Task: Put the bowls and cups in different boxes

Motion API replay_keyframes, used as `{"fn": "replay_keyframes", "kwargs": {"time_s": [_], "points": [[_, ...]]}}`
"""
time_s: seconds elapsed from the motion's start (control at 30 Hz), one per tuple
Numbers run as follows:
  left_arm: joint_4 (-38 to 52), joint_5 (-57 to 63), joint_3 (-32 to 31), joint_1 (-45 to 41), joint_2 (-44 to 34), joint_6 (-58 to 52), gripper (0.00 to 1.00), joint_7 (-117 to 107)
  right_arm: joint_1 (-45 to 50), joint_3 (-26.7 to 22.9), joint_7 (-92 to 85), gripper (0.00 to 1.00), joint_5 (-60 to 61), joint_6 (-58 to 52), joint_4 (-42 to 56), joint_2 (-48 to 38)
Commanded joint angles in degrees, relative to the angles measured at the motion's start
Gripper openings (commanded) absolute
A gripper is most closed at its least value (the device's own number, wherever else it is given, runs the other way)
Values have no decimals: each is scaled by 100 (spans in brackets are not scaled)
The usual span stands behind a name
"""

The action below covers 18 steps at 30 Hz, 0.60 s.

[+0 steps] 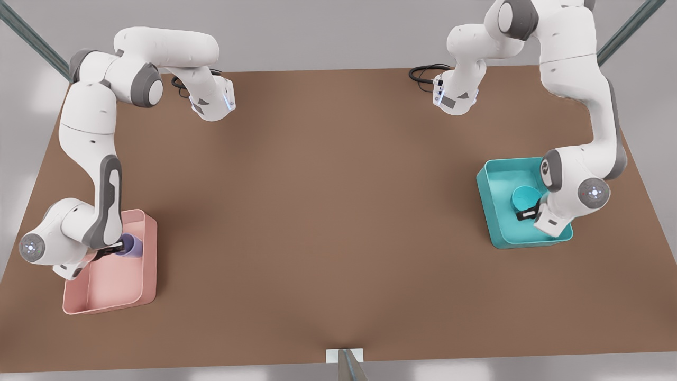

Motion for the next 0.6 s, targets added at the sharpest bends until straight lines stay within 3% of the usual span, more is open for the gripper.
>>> {"fn": "replay_keyframes", "kwargs": {"time_s": [0.0,0.13,0.27,0.43,0.47,0.53,0.57], "points": [[1046,-170,-378,-34,-113,-2657,100,523,0,2,-1173,100,107,61,4,-8],[2549,-565,-896,-122,-34,-3871,100,1412,8,19,-1164,100,98,-1,4,-61],[2576,-548,-1240,-148,-52,-3898,100,1033,17,11,-1498,100,291,-326,-339,-623],[2637,-548,-1266,-60,-34,-3871,100,1033,254,19,-1340,99,63,-2039,214,-1687],[2646,-565,-1266,-69,-25,-3871,100,1033,491,2,-737,99,72,-2609,591,-1731],[2664,-556,-1275,-78,-8,-3880,100,1025,1089,-7,2226,100,-192,-3709,1023,-2012],[2664,-556,-1283,-96,-8,-3880,100,1025,1125,282,3089,100,-639,-3824,918,-2468]]}}
